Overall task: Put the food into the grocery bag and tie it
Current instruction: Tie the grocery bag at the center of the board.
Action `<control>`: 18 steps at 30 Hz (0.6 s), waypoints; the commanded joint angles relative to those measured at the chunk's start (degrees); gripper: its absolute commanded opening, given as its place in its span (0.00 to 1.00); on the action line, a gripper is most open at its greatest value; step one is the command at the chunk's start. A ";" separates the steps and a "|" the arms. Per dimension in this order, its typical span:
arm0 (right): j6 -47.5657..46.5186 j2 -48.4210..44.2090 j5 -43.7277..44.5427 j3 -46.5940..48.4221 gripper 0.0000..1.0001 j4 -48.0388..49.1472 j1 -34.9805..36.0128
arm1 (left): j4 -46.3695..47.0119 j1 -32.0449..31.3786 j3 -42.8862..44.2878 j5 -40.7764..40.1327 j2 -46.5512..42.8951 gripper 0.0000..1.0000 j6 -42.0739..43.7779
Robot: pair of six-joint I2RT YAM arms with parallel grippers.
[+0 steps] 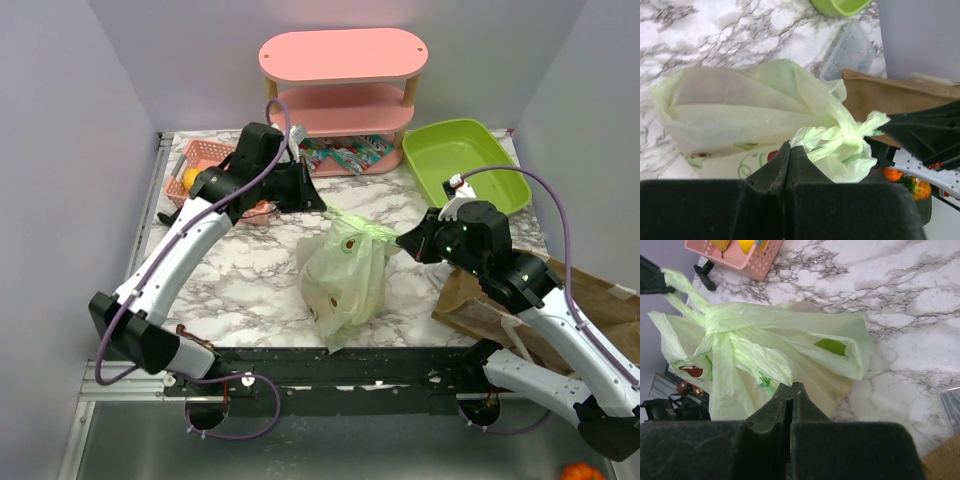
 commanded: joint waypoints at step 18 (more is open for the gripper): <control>0.34 7.25 7.24 -9.49 0.01 -1.95 -0.04 | 8.11 7.43 -40.13 -10.50 -32.10 0.00 0.30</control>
